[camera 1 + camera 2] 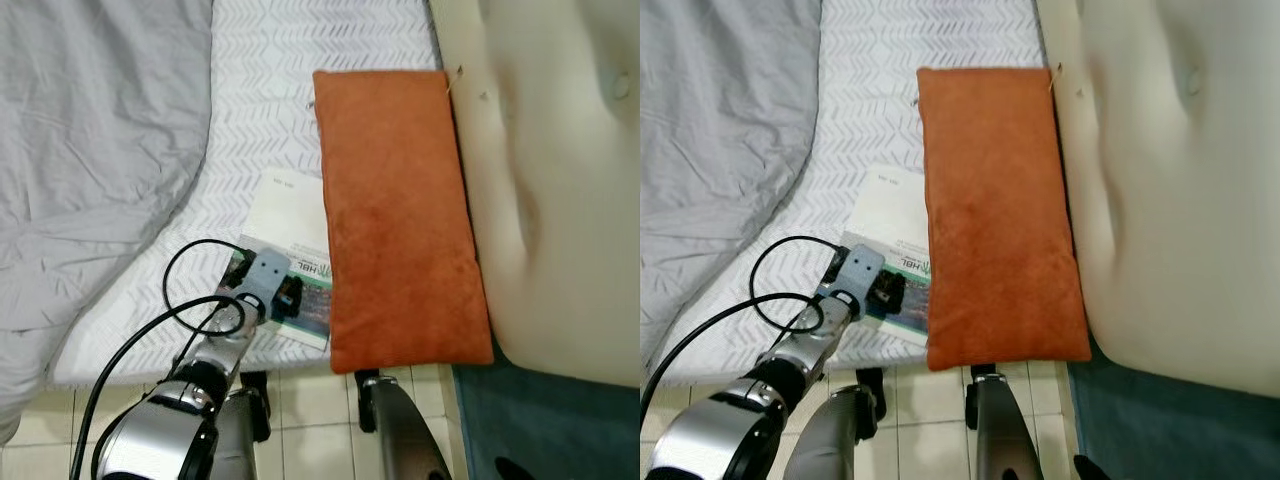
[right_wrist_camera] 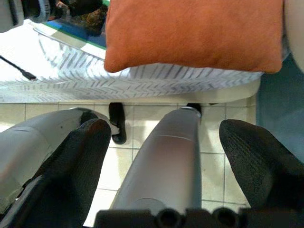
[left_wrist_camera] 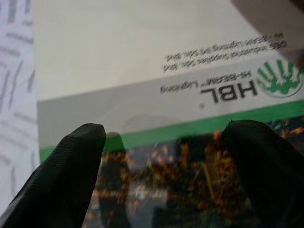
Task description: Clean up the room
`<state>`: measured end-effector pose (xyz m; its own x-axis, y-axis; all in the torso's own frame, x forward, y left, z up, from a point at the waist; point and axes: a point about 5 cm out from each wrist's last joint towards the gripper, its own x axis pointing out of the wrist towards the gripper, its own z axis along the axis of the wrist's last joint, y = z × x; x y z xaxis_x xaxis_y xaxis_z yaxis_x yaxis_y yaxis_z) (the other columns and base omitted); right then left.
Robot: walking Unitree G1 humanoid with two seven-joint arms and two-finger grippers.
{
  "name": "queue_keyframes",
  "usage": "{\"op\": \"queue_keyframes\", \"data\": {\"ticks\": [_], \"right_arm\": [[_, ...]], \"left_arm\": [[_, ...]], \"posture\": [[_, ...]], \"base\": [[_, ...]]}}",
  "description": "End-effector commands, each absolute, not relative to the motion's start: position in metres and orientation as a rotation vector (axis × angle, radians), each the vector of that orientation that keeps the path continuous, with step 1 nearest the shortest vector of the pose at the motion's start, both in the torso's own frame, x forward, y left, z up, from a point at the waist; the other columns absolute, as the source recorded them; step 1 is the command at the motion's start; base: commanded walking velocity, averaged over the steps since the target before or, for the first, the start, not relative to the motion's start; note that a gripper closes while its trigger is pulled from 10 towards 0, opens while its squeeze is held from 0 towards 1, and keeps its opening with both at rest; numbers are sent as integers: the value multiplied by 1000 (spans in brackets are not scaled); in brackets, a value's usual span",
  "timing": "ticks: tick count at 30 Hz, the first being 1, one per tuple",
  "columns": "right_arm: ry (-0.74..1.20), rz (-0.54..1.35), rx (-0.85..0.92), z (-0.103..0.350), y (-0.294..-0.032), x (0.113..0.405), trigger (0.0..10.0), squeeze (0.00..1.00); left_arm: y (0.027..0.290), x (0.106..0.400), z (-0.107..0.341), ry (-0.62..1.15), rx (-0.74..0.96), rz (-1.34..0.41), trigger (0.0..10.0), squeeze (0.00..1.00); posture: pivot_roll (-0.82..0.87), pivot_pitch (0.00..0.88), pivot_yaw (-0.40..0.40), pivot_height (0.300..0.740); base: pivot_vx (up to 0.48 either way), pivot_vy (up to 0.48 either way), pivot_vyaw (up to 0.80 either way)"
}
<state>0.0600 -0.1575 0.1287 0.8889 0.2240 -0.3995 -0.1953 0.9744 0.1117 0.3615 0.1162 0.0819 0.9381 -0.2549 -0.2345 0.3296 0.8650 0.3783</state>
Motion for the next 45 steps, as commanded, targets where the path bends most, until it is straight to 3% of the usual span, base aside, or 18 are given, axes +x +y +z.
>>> {"op": "queue_keyframes", "data": {"ticks": [1, 3, 6, 8, 16, 21, 32, 35, 39, 45], "right_arm": [[485, 210, 78, 123, -157, 53, 10000, 0], [489, 207, 78, 123, -157, 52, 10000, 0], [519, 202, 74, 121, -157, 45, 10000, 0], [526, 205, 73, 120, -157, 43, 10000, 0], [527, 214, 58, 118, -160, 48, 10000, 0], [525, 226, 47, 115, -162, 51, 10000, 0], [512, 251, 34, 112, -162, 60, 10000, 0], [512, 254, 25, 112, -163, 60, 10000, 0], [513, 255, 24, 112, -163, 60, 10000, 0], [517, 254, 6, 110, -163, 60, 10000, 0]], "left_arm": [[118, 347, 56, 287, 467, -322, 10000, 0], [118, 346, 54, 300, 488, -317, 10000, 0], [146, 343, 44, 399, 479, -162, 10000, 0], [151, 341, 42, 414, 465, -137, 10000, 0], [182, 330, 30, 504, 281, 31, 10000, 0], [188, 317, 16, 545, 208, 82, 10000, 0], [147, 297, -7, 580, 24, 60, 10000, 0], [129, 310, 6, 544, -83, 68, 10000, 0], [123, 315, 11, 533, -117, 70, 10000, 0], [74, 334, 39, 489, -321, -4, 10000, 0]], "posture": [[-401, 738, -6, 740], [-401, 737, -6, 740], [-393, 734, -4, 740], [-392, 732, -3, 740], [-385, 731, -12, 740], [-350, 731, -8, 740], [-338, 716, -16, 740], [-345, 715, -18, 740], [-346, 715, -18, 740], [-354, 707, -5, 740]], "base": [[0, 0, 0], [0, 0, 0], [0, 0, 0], [0, 0, 0], [0, 0, 0], [0, 0, 0], [0, 0, 0], [0, 0, 0], [0, 0, 0], [0, 0, 0]]}}
